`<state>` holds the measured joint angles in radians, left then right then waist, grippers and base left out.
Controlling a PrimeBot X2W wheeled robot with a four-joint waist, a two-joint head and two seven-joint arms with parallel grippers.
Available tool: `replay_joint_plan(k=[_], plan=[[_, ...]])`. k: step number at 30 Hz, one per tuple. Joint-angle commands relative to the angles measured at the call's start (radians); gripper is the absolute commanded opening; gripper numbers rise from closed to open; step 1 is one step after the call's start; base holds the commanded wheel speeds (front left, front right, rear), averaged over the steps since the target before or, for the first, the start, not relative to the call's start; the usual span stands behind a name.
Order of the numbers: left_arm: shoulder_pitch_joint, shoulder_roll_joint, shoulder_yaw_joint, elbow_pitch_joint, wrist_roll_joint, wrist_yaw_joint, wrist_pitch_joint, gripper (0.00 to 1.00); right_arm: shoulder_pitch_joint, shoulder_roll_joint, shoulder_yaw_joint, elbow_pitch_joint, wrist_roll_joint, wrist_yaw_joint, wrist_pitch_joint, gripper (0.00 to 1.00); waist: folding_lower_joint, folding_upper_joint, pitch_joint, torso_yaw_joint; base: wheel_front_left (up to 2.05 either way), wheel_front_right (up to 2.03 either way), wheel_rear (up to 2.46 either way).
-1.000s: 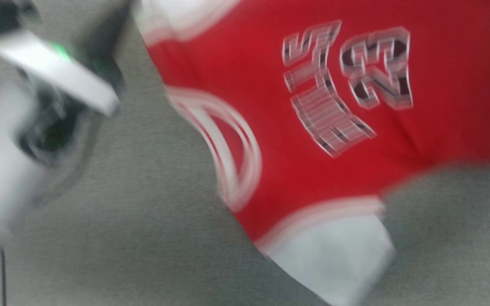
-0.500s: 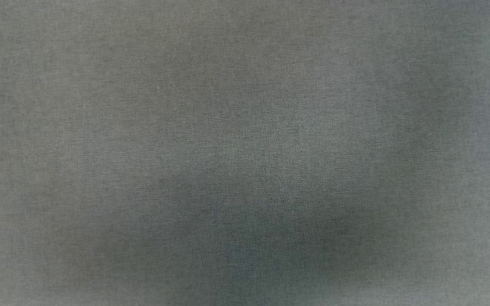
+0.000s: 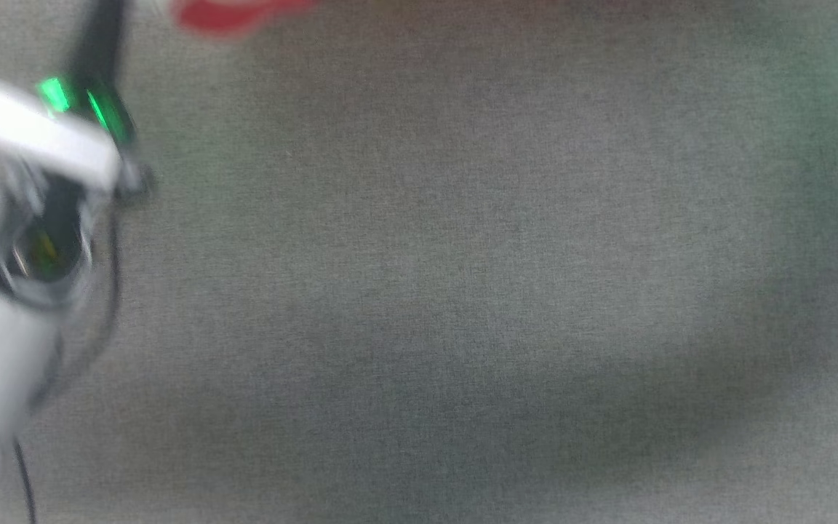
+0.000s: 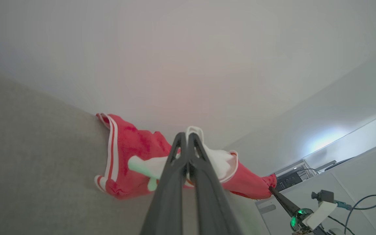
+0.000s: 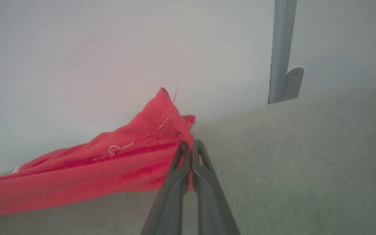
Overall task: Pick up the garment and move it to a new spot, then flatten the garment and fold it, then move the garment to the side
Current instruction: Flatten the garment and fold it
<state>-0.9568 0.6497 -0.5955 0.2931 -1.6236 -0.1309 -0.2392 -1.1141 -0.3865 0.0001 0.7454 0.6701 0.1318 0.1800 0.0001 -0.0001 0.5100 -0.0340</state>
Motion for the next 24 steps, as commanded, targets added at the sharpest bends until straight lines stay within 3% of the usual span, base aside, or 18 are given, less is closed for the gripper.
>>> replay_joint_plan(k=[1, 7, 14, 24], plan=[[0.123, 0.018, 0.007, -0.068, -0.017, 0.001, -0.010, 0.00, 0.115, -0.029, 0.024, -0.064, 0.063, -0.002, 0.031, 0.00, -0.0001, 0.0001, -0.012, 0.004, 0.00, 0.00, 0.00], [0.387, 0.036, 0.012, -0.234, -0.016, 0.001, -0.016, 0.00, 0.394, -0.085, 0.047, -0.246, 0.202, -0.002, 0.117, 0.00, -0.0001, 0.0001, -0.052, 0.011, 0.00, 0.00, 0.00], [0.680, 0.087, 0.022, -0.425, 0.056, 0.001, -0.024, 0.00, 0.713, -0.125, -0.028, -0.482, 0.294, -0.001, 0.198, 0.00, -0.0001, 0.0001, -0.107, 0.019, 0.00, 0.00, 0.00], [0.951, 0.144, 0.068, -0.591, 0.138, 0.001, -0.026, 0.00, 1.061, -0.083, -0.188, -0.778, 0.316, -0.001, 0.328, 0.00, -0.0001, 0.0001, -0.127, 0.049, 0.00, 0.00, 0.00]])
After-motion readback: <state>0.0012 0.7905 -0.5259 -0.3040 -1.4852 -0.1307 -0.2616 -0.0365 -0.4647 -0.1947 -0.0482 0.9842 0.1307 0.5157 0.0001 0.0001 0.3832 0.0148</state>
